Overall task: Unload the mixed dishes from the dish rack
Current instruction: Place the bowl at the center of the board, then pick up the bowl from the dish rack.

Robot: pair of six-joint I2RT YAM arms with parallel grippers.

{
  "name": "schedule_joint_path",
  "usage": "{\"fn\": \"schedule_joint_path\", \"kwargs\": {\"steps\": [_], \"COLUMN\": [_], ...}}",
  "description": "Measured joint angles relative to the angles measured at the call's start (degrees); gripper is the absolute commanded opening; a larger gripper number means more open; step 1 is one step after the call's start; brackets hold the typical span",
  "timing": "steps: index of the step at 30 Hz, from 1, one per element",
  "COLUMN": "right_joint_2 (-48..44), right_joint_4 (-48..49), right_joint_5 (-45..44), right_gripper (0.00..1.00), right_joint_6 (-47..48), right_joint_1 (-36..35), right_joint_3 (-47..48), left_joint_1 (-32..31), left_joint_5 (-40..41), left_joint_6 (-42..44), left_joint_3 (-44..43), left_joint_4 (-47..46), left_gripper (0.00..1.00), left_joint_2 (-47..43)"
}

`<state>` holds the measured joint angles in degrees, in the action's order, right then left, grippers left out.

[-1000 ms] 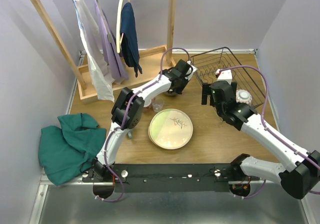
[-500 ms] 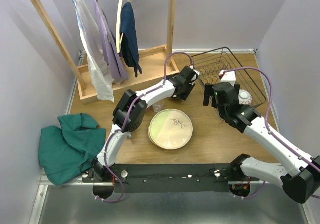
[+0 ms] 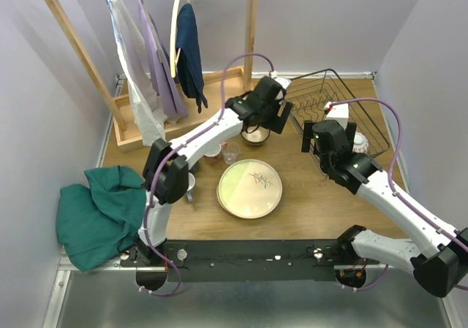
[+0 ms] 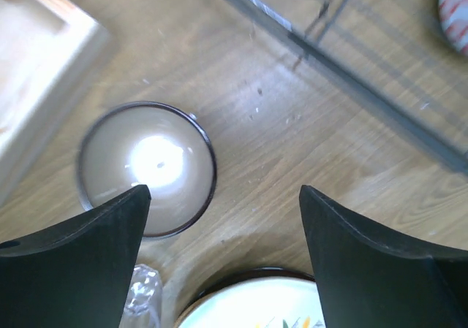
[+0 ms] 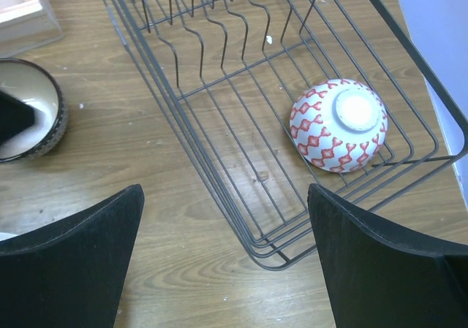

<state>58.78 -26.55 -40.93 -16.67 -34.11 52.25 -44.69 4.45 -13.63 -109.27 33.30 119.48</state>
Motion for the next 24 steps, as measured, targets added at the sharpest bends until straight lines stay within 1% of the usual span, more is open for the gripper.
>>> {"fn": "schedule_joint_path", "kwargs": {"steps": [2,6,8,9,10,12,14,15,17,18,19,24], "right_joint_2": [0.8,3.6,4.9,5.9,6.5,7.8,9.0,9.7,11.3,11.8,12.9,16.6], "right_joint_4": [-0.1,-0.1,-0.2,-0.2,-0.3,-0.4,-0.5,-0.5,-0.5,-0.5,-0.5,0.3], "right_joint_5": [-0.4,-0.5,-0.5,-0.3,-0.2,0.4,1.8,3.2,5.9,7.0,8.4,13.7], "right_gripper": [1.0,1.0,1.0,1.0,1.0,1.0,1.0,1.0,1.0,1.0,1.0,1.0], "right_joint_6": [0.0,0.0,-0.1,-0.3,-0.4,-0.8,-1.2,-1.4,-2.3,-2.8,-3.4,-6.5], "right_joint_1": [0.2,1.6,2.9,4.0,4.9,7.4,10.8,12.9,18.5,20.1,23.3,32.5], "right_joint_3": [0.2,1.9,2.8,3.3,3.7,4.3,4.7,4.9,5.0,5.1,5.2,5.4], "left_joint_1": [0.6,3.7,5.1,5.9,6.2,6.4,6.3,6.3,6.3,6.3,6.4,6.8], "left_joint_5": [0.3,1.0,2.4,3.6,4.2,6.3,7.7,8.5,9.7,10.4,11.0,13.3], "left_joint_6": [-0.9,-1.7,-1.6,-1.4,-1.3,-1.1,-1.1,-1.2,-1.2,-0.9,-0.8,0.1], "left_joint_3": [0.3,6.0,11.7,15.8,18.2,25.9,32.1,36.2,43.1,48.3,52.0,67.5], "left_joint_4": [0.0,-1.9,-3.5,-4.6,-5.0,-7.0,-7.9,-10.0,-12.1,-14.8,-15.9,-22.1], "left_gripper": [0.98,0.98,0.98,0.98,0.98,0.99,0.99,0.99,0.99,0.99,0.99,0.99], "left_joint_2": [-2.5,-12.1,-17.8,-21.5,-23.6,-30.0,-35.6,-39.2,-45.2,-49.7,-53.1,-66.0]}}
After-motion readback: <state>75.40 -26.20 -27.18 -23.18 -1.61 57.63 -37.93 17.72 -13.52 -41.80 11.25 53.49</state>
